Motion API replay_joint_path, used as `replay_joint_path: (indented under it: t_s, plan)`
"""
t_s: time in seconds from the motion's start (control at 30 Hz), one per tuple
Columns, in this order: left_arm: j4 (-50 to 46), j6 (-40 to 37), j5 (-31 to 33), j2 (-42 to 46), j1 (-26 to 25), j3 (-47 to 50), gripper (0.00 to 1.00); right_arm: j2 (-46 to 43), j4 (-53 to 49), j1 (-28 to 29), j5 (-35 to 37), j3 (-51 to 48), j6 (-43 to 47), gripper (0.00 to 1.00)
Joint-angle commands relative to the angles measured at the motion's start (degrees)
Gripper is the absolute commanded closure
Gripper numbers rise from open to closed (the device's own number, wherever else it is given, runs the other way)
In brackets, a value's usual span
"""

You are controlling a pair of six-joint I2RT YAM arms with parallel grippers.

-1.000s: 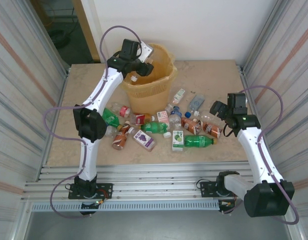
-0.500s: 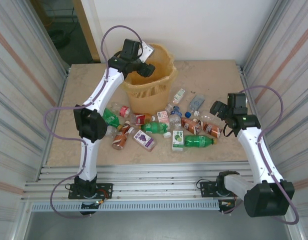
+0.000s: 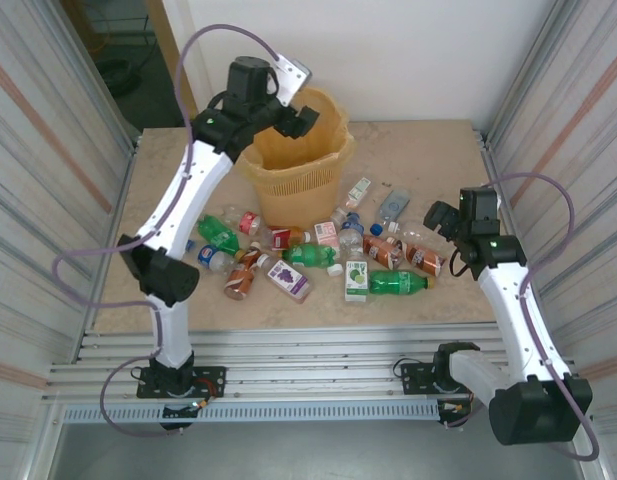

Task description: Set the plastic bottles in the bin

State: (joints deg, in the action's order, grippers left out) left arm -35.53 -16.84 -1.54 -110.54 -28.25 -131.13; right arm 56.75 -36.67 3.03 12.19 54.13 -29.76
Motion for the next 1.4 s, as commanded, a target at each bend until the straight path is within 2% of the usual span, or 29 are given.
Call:
replay_joint_path:
  t_s: [0.0,0.2,0.3,0.63,0.97,1.2,1.37]
  plan:
    - [5.2,3.2,1.0,6.7,0.1,5.1,0.09,-2.6,-0.2,0.4,1.7,-0.7,0.9,0.01]
    - [12.6,8.0,2.4,18.2,0.1,18.3,0.01,-3.9,0.1,0.4,1.7,-1.1,1.2,0.01]
    - [16.6,10.5,3.5,24.7,0.1,26.4,0.01,-4.3,0.4,0.4,1.0,-1.1,1.3,0.01]
    - [24.5,18.5,14.1,45.6,0.1,51.2,0.01,-4.6,0.5,0.4,0.6,-1.6,1.5,0.00]
    - [16.5,28.2,26.7,59.4,1.3,66.5,0.01,-3.6,1.7,0.4,-0.8,-1.7,1.5,0.00]
    - [7.8,38.2,26.5,64.5,7.3,74.3,0.01,-2.9,2.0,0.5,-1.5,-1.6,1.0,0.00]
    - [2.4,44.6,22.8,65.1,12.7,78.0,0.01,-2.8,1.7,0.5,-1.4,-1.4,1.0,0.00]
